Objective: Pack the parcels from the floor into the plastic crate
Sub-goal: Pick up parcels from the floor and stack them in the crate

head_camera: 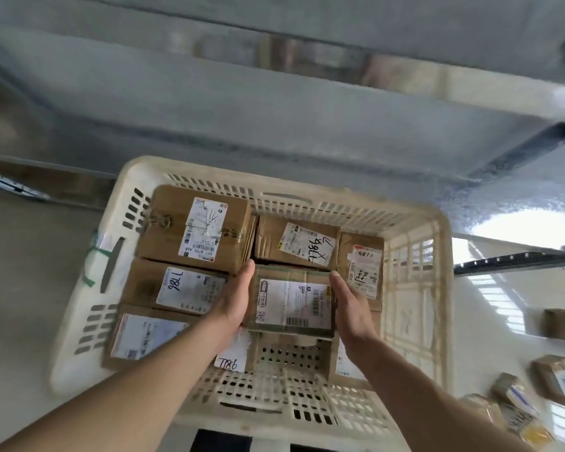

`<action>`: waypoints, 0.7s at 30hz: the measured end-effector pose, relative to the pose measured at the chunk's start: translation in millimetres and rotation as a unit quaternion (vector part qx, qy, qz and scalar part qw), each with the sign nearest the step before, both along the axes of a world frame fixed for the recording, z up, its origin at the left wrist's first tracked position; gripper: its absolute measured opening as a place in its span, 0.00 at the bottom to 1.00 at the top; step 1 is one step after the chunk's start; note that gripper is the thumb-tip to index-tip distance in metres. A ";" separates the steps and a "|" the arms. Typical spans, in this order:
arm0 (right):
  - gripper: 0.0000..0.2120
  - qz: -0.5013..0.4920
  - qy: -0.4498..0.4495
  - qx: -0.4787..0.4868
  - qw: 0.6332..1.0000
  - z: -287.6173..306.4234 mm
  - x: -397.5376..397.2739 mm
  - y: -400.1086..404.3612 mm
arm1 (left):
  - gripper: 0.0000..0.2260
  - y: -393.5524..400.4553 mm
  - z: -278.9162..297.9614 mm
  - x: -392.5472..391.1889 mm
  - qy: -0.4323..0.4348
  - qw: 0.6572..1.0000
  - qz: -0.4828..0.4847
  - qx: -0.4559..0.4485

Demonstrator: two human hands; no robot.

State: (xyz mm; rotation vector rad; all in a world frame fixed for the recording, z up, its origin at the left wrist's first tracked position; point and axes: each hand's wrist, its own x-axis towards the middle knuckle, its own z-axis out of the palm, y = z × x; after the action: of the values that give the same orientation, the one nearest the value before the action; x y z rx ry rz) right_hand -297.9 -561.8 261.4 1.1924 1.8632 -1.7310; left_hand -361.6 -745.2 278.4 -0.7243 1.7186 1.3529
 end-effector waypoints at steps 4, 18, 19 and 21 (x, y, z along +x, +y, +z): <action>0.25 -0.008 -0.004 -0.009 1.000 -26.4 -19.1 -5.7 | 0.48 -0.4 -30.2 -10.9 -0.003 1.000 0.011 -0.009; 0.24 -0.018 0.076 0.023 0.997 -16.8 -83.0 2.8 | 0.31 22.2 -9.8 -63.1 0.142 0.990 -0.003 -0.011; 0.22 -0.018 0.085 0.021 0.996 -15.1 -89.2 3.2 | 0.33 23.9 -10.0 -67.2 0.155 0.988 -0.005 -0.013; 0.18 -0.019 0.090 0.019 0.996 -18.3 -92.7 2.3 | 0.29 25.8 -7.8 -68.2 0.176 0.984 -0.022 -0.019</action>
State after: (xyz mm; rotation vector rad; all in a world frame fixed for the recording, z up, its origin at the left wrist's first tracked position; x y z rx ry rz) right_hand -390.6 -559.5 243.1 1.1255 1.9953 -1.8893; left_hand -429.8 -719.4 270.7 -0.4844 2.0273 1.4868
